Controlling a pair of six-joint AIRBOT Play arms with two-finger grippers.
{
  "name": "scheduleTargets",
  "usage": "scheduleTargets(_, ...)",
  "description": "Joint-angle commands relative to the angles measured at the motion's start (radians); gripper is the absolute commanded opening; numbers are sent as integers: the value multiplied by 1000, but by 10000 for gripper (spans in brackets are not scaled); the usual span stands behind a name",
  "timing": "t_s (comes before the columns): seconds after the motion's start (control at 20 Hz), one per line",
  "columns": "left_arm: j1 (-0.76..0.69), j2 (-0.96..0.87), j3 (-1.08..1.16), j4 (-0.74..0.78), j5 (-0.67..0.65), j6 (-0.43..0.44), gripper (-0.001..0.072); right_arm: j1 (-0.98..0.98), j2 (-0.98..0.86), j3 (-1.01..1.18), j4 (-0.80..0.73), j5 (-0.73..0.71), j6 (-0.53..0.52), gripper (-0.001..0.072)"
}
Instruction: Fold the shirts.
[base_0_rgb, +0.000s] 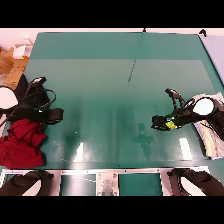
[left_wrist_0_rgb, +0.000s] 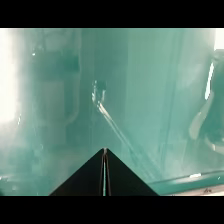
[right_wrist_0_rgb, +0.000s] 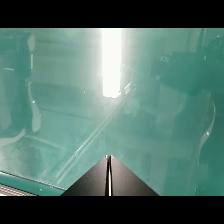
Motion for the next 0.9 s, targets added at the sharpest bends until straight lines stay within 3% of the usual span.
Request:
scheduleTargets(0.0, 0, 0, 0, -4, 95, 0, 32, 1, 0, -1, 0, 0, 0, 16)
scheduleTargets(0.15, 0, -1, 0, -5, 193, 10, 31, 1, 0, -1, 0, -2, 0, 17)
scheduleTargets(0.3, 14, -13, 12, 281, 333, 35, 33, 1, 0, -1, 0, -3, 0, 17)
scheduleTargets(0.35, 42, -32, 30, 382, 373, 39, 128, 1, 0, -1, 0, -13, 0, 17)
scheduleTargets(0.4, 80, -59, 52, 459, 414, 39, 443, 1, 0, -1, 0, -29, 0, 17)
scheduleTargets(0.45, 137, -94, 85, 497, 453, 39, 600, 1, 0, -1, 0, -37, 0, 21)
scheduleTargets(0.5, 196, -134, 119, 504, 491, 40, 611, 1, 0, -1, 0, -37, 0, 68)
scheduleTargets(0.55, 261, -192, 159, 503, 527, 56, 612, 1, 0, -1, 0, -45, 0, 161)
scheduleTargets(0.65, 358, -333, 235, 501, 548, 88, 720, 1, 0, -1, 0, -78, 0, 357)
scheduleTargets(0.7, 388, -403, 263, 500, 540, 109, 720, 1, 0, -1, 0, -91, 0, 448)
scheduleTargets(0.75, 412, -473, 282, 500, 529, 118, 720, 1, 0, -1, 0, -100, 1, 497)
scheduleTargets(0.85, 433, -580, 286, 506, 529, 119, 720, 0, 0, -1, 0, -108, 1, 500)
